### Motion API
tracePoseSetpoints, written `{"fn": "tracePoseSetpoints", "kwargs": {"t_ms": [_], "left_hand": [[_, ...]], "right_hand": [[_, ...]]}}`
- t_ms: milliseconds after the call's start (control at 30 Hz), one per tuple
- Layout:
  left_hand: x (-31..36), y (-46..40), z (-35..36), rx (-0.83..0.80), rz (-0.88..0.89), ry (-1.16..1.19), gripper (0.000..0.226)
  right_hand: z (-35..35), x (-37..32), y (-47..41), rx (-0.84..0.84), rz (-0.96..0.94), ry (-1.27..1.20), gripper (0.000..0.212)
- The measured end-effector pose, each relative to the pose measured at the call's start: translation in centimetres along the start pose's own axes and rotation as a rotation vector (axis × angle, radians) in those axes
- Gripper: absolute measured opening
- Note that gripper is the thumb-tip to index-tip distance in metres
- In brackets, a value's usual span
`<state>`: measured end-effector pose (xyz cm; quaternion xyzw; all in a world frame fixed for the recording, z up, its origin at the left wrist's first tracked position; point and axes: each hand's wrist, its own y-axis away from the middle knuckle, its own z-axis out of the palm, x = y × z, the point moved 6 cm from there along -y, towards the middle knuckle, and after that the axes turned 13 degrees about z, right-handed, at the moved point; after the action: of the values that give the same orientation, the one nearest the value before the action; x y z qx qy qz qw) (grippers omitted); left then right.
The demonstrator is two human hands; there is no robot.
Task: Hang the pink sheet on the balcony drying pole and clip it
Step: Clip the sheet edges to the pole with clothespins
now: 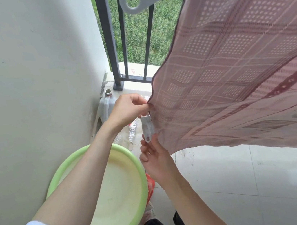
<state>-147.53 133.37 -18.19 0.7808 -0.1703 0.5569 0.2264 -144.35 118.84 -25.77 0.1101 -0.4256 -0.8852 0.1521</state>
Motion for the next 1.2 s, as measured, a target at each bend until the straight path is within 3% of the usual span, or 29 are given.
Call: {"fn": "tracePoseSetpoints", "kwargs": {"t_ms": [167, 333, 567, 733, 933, 1067, 1200], "left_hand": [[0.1, 0.3, 0.0, 0.033, -0.004, 0.059, 0.016], [0.0, 0.8, 0.2, 0.079, 0.016, 0.069, 0.017], [-0.4, 1.7, 0.4, 0.143, 0.048, -0.011, 0.017], [-0.3, 2.8, 0.7, 0.166, 0.013, 0.048, 0.014], [-0.4, 7.1, 1.1, 0.265, 0.076, -0.176, 0.006], [0.6, 11.5, 3.2, 0.176, 0.222, -0.411, 0.029], [3.4, 13.2, 6.9, -0.041, 0.32, -0.658, 0.048]], "right_hand": [[0.9, 0.2, -0.3, -0.073, -0.049, -0.129, 0.031], [1.4, 0.1, -0.5, -0.05, -0.062, -0.208, 0.025], [2.9, -0.1, -0.1, -0.1, -0.023, -0.139, 0.029], [3.1, -0.3, 1.0, -0.083, 0.034, 0.092, 0.035], [-1.4, -3.8, 4.8, 0.106, -0.018, 0.425, 0.04], [-4.4, -8.1, 10.7, 0.34, -0.221, 0.86, 0.018], [-5.5, -12.4, 16.7, 0.56, -0.528, 1.44, 0.042]]}}
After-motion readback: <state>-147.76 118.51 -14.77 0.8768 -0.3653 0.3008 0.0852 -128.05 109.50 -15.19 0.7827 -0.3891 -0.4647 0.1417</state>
